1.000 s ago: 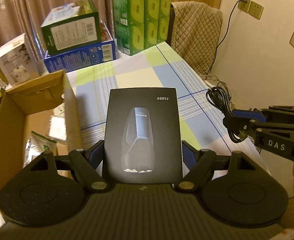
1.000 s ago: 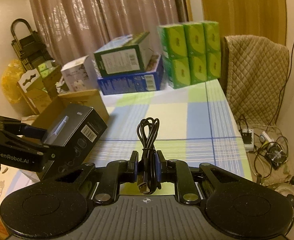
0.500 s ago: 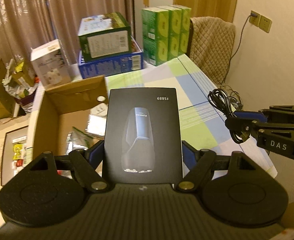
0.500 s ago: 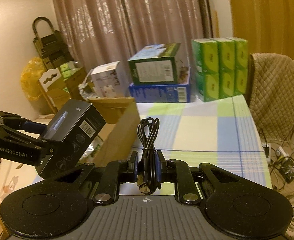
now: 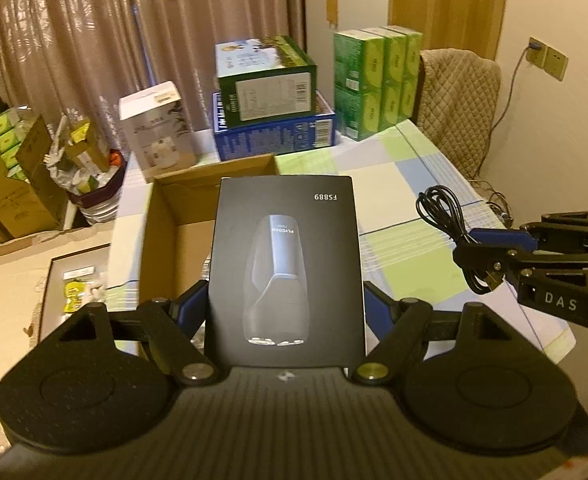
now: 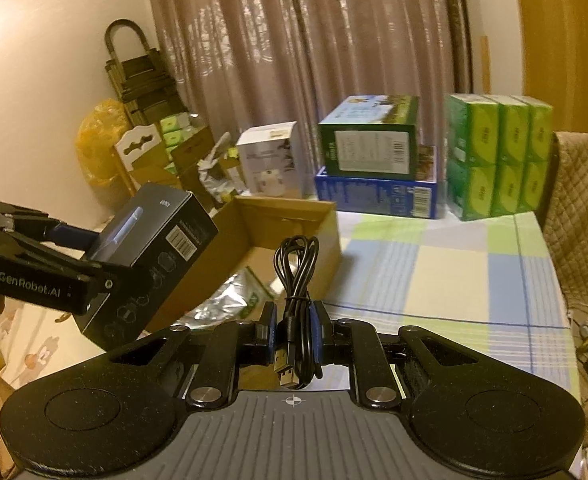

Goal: Organize objects
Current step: 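Carry the FLYCO box and cable over the cardboard box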

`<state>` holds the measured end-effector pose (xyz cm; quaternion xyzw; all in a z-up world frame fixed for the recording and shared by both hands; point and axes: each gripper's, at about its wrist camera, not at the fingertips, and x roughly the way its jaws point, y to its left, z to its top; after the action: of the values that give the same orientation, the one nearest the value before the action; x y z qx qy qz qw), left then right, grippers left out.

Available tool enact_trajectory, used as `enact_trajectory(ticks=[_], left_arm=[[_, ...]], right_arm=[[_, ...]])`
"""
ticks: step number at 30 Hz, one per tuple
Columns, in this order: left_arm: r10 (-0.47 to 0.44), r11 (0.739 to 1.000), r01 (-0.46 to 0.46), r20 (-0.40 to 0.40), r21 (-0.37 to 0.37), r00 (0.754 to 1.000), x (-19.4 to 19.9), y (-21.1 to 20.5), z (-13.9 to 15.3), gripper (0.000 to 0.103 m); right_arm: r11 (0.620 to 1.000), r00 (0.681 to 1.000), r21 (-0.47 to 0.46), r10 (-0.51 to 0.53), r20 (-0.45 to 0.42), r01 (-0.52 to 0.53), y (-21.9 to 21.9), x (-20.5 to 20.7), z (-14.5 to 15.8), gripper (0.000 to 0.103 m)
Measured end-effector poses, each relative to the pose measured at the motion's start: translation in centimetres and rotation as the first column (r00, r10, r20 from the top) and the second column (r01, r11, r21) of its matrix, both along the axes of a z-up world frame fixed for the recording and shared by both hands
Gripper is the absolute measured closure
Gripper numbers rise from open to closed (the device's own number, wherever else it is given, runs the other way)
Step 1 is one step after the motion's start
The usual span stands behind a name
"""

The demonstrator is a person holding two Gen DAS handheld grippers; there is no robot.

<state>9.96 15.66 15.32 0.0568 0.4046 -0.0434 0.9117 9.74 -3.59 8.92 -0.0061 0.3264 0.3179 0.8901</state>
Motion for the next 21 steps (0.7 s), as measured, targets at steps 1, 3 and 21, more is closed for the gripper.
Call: enact_trajectory(ticks=[1,3,21], left_arm=[[0.006,1.0,-0.006,0.001,0.005,1.0,0.0,0.5,0.1,0.027],[0.02,1.0,-0.02,0.004,0.011,1.0,0.1,1.3,0.3,0.027],[0.115,0.993,-0.116,-0.035,-0.026,0.993,3.3,8.0,-2.1,0.027]], right_arm=[[1.0,1.0,-0.005,0.008,0.002,-0.008,0.5,0.0,0.0,0.089],[1.0,1.0,-0.011,0.024,0.006,-0.024,1.3,0.0,0.2,0.089],[0.996,0.995,-0.022,0.085,-0.045,-0.086,8.3,3.6,-1.7,0.089]])
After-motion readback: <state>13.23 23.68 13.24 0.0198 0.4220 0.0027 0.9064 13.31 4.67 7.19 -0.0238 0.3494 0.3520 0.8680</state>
